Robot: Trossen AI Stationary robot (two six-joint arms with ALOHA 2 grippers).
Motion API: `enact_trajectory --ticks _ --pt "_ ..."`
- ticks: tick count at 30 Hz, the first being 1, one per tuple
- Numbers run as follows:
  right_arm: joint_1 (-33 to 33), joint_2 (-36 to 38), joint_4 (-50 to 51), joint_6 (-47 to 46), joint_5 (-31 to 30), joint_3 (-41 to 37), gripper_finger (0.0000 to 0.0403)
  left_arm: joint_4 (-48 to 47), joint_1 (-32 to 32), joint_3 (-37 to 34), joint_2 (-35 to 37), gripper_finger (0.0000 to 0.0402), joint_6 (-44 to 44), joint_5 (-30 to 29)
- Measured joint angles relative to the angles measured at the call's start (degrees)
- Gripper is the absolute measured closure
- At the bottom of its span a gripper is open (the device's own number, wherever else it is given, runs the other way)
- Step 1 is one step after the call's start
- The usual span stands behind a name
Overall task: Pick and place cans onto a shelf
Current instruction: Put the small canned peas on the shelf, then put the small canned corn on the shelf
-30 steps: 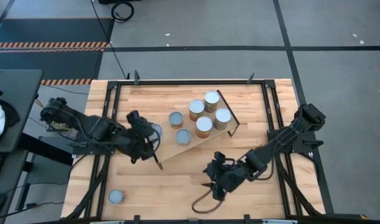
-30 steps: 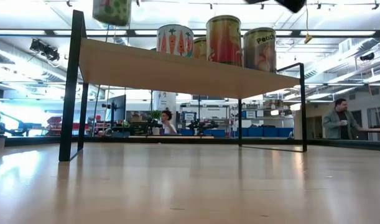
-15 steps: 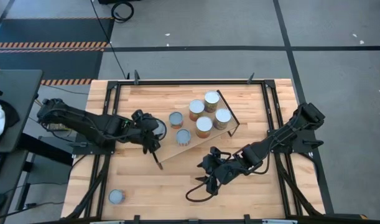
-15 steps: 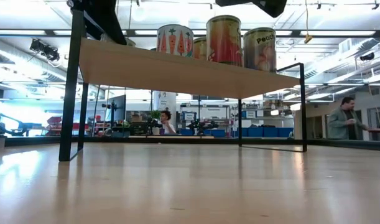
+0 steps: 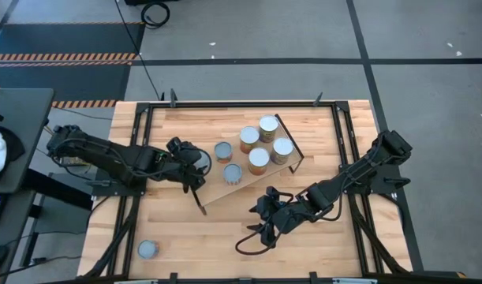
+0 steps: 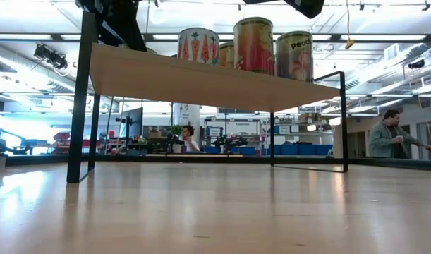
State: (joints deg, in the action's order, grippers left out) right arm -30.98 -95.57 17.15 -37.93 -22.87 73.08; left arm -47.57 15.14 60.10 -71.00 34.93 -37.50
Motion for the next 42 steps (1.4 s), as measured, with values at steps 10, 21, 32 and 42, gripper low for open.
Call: enact_trajectory --ticks 10,21,32,42 --pt "0.0 0.0 -1.0 -1.5 0.0 0.0 0.0113 0.6 -0.6 0.1 0.0 0.0086 -1.3 1.6" --pt "0.0 0.0 -1.2 -2.4 2.9 0.0 0.0105 0.6 -0.6 0.1 0.0 0.0084 -1.1 2.5" --pt "0.0 0.0 -1.2 -2.6 3.1 0.0 0.0106 0.0 -0.6 0.2 0.7 0.0041 -2.5 2.5" --pt "0.0 0.0 -1.8 -2.1 3.9 0.0 0.0106 -2.2 -0.3 10.2 1.4 0.0040 -7.5 3.1"
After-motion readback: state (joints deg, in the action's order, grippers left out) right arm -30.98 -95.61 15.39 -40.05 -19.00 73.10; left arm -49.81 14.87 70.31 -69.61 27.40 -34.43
